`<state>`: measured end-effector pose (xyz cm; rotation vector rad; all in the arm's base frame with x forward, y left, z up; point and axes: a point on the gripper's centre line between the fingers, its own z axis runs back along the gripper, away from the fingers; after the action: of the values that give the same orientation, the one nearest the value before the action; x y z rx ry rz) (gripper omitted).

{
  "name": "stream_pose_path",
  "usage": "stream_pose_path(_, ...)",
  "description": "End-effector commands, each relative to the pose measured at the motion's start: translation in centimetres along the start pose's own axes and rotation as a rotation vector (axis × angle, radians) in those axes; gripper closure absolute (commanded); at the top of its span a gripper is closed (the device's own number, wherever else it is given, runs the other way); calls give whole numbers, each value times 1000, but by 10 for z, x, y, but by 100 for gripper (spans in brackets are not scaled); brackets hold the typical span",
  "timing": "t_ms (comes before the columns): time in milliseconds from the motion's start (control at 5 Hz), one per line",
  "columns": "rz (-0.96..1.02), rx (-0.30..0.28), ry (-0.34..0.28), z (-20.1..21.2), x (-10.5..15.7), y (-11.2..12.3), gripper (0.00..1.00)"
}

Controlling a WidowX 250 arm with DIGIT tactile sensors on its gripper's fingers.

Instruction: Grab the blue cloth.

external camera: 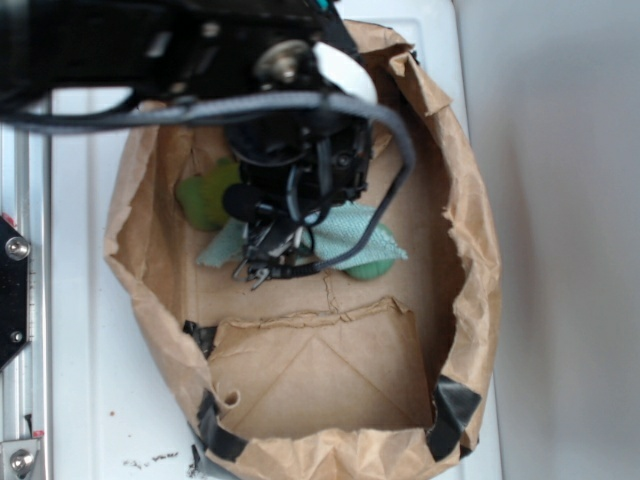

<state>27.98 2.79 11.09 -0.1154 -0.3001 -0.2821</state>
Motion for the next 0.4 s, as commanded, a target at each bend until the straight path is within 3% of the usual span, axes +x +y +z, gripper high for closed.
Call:
stream_pose_path(0,2,132,-65,41,29,-43,100)
stream_pose_path(200,28,174,-79,53,40,-56,100)
